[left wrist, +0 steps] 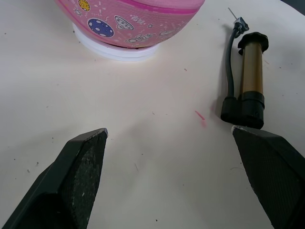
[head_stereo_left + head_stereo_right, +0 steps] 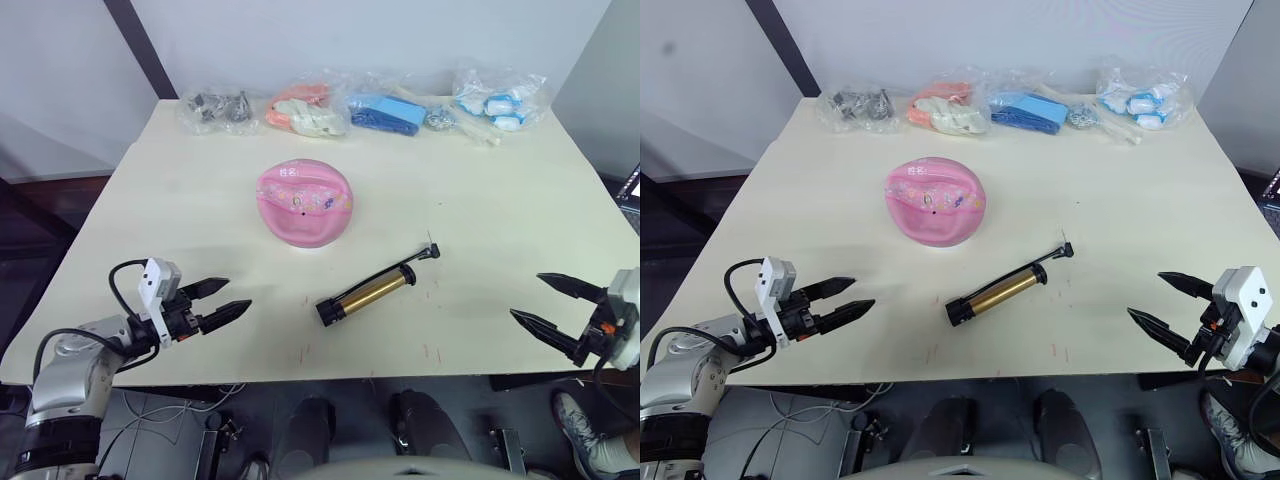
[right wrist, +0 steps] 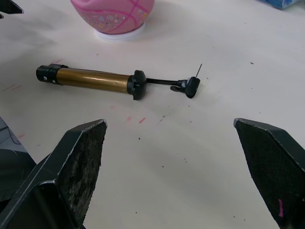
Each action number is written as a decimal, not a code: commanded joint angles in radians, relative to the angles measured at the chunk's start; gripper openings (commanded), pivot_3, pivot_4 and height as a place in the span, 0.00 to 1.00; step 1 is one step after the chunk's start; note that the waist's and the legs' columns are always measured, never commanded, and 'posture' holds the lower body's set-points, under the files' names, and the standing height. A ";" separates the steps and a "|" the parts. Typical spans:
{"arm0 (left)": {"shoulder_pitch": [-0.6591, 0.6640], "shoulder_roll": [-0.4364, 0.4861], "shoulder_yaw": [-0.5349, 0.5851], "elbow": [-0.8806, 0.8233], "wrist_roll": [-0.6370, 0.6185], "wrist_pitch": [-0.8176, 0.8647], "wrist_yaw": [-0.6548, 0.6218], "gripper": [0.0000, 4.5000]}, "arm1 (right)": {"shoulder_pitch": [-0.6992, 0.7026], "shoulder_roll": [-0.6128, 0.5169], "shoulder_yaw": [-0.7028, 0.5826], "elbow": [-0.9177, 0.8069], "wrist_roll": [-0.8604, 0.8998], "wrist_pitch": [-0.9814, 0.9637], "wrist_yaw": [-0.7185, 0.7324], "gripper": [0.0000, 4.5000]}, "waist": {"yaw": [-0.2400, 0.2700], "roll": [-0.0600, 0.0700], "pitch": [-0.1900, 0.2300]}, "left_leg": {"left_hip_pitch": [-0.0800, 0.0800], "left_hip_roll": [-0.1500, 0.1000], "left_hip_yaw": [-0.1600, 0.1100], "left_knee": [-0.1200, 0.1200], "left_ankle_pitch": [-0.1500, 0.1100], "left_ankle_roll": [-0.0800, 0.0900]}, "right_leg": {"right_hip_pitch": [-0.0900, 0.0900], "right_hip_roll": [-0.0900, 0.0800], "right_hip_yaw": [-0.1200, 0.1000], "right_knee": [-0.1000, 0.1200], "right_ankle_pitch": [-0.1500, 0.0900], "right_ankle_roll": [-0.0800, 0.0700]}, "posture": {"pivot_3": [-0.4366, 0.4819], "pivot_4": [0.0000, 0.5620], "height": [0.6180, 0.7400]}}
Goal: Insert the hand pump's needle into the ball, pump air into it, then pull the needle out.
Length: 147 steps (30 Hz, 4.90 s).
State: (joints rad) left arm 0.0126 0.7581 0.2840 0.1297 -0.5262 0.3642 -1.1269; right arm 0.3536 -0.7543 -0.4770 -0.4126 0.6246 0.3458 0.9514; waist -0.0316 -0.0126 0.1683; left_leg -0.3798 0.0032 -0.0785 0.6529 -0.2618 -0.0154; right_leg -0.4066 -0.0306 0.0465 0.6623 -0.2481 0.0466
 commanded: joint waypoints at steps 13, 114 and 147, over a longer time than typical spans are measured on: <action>-0.109 0.108 -0.031 -0.227 -0.108 0.159 -0.102 0.99 | 0.008 0.032 -0.054 -0.112 0.101 -0.034 0.043 1.00 | -0.001 0.000 0.000 | 0.000 0.000 0.000 0.000 0.000 0.000 | 0.000 0.000 0.000 0.000 0.000 0.000 | 0.48 0.27 1.00; -1.252 -0.783 -0.863 1.058 0.876 -0.086 0.073 0.02 | 0.543 0.321 -0.120 -0.573 0.038 -0.187 -0.194 1.00 | 0.017 -0.008 0.005 | -0.002 -0.001 -0.001 0.002 0.000 0.000 | 0.000 0.003 0.002 0.000 -0.002 0.004 | 0.48 0.27 1.00; -0.689 -0.514 -0.654 -0.125 0.544 0.228 0.089 0.02 | -0.033 0.024 0.153 -0.403 0.851 0.260 -1.019 1.00 | 0.016 -0.008 0.004 | -0.001 -0.001 0.000 0.004 0.000 0.000 | 0.001 0.002 0.003 0.002 0.001 -0.001 | 0.48 0.27 1.00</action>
State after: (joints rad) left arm -0.6676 0.2495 -0.3724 0.0551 0.0365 0.6055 -1.0478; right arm 0.3295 -0.7226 -0.3228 -0.8143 1.4252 0.5967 -0.0530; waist -0.0151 -0.0204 0.1725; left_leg -0.3817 0.0021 -0.0794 0.6568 -0.2616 -0.0151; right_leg -0.4061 -0.0283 0.0484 0.6640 -0.2472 0.0458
